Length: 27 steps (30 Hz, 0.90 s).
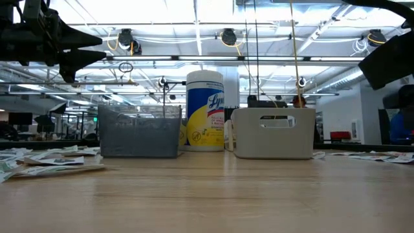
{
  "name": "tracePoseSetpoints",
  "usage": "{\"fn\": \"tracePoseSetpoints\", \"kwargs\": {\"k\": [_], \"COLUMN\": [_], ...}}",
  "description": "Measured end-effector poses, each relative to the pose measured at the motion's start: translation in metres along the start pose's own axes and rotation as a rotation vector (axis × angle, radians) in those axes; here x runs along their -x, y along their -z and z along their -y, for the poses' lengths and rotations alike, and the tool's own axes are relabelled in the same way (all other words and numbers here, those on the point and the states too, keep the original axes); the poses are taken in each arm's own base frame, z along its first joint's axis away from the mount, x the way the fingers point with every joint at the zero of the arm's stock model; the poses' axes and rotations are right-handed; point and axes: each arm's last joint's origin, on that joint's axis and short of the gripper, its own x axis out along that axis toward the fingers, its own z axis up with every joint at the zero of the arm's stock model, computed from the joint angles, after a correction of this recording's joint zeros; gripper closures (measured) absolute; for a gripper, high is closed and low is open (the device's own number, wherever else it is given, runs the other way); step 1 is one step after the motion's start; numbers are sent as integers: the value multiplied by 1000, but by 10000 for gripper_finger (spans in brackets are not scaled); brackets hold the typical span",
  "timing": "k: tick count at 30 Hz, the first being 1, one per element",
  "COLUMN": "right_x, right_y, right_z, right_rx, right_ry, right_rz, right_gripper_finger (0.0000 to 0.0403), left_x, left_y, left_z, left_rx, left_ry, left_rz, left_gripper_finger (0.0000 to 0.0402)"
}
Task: Pick & Place First Aid Supplies
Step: Put the top left alcohol pad into the gray bin
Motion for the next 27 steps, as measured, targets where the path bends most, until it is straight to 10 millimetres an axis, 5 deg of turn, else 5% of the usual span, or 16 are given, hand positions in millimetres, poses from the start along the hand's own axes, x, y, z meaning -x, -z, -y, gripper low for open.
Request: {"fn": "tracePoseSetpoints", "kwargs": {"k": [4, 13, 20, 27], "right_x": [-1, -2, 8, 55], "right_y": [0, -1, -1, -10], "right_z": [1, 1, 6, 21], "right_rx": [-2, 34, 35, 11], "right_ry": [17, 37, 39, 25], "right_rz": [10, 41, 39, 57], "right_gripper_finger": [222, 391, 400, 401], "left_x": [0, 0, 0, 0], "left_y": [0, 0, 0, 0], "left_z": [0, 0, 0, 0], "left_rx": [0, 0, 0, 0], "left_ry": [0, 0, 0, 0], "left_rz": [1, 0, 0, 0], "left_gripper_finger": [206, 206, 206, 206]}}
